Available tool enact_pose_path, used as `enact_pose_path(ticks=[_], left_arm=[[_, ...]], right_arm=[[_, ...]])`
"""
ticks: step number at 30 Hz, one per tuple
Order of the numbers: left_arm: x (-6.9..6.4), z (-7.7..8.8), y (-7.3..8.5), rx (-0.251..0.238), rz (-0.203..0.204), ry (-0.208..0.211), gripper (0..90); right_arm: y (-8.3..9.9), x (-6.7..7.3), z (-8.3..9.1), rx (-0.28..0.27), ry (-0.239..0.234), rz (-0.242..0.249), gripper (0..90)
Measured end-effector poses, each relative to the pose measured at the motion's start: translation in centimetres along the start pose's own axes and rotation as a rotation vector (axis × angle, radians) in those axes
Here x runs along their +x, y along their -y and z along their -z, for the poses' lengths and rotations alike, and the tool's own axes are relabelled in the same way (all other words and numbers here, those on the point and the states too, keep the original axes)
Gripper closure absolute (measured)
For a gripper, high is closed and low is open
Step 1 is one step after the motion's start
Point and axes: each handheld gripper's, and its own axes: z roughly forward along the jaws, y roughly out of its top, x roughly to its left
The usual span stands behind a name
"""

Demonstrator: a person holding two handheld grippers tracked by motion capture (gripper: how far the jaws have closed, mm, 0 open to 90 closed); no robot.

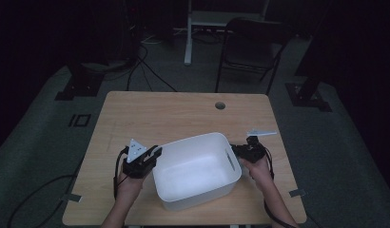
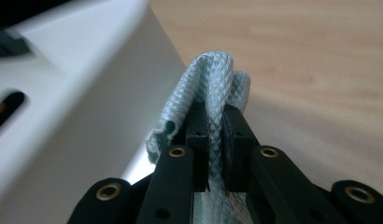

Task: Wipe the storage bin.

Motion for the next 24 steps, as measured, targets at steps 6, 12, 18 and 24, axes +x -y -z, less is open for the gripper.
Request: enact_pose_path(ticks=[6, 12, 18, 24], left_arm=[[0.0, 0.0, 0.0, 0.002, -0.003, 0.001, 76.7], [0.1, 0.0, 0.0, 0.001, -0.006, 0.007, 76.7], [0.6, 0.0, -0.1, 0.013, -0.006, 0.066, 73.8], [1.2, 0.2, -0.4, 0.006, 0.003, 0.158, 59.7]], right_arm=[[0.9, -0.9, -1.2, 0.027, -0.001, -0.039, 83.5], [2.1, -2.0, -2.5, 0.053, -0.005, -0.073, 83.3], [2.8, -2.0, -2.6, 0.036, 0.009, -0.072, 82.8], [2.3, -1.6, -0.6, -0.011, 0.008, -0.069, 82.7]])
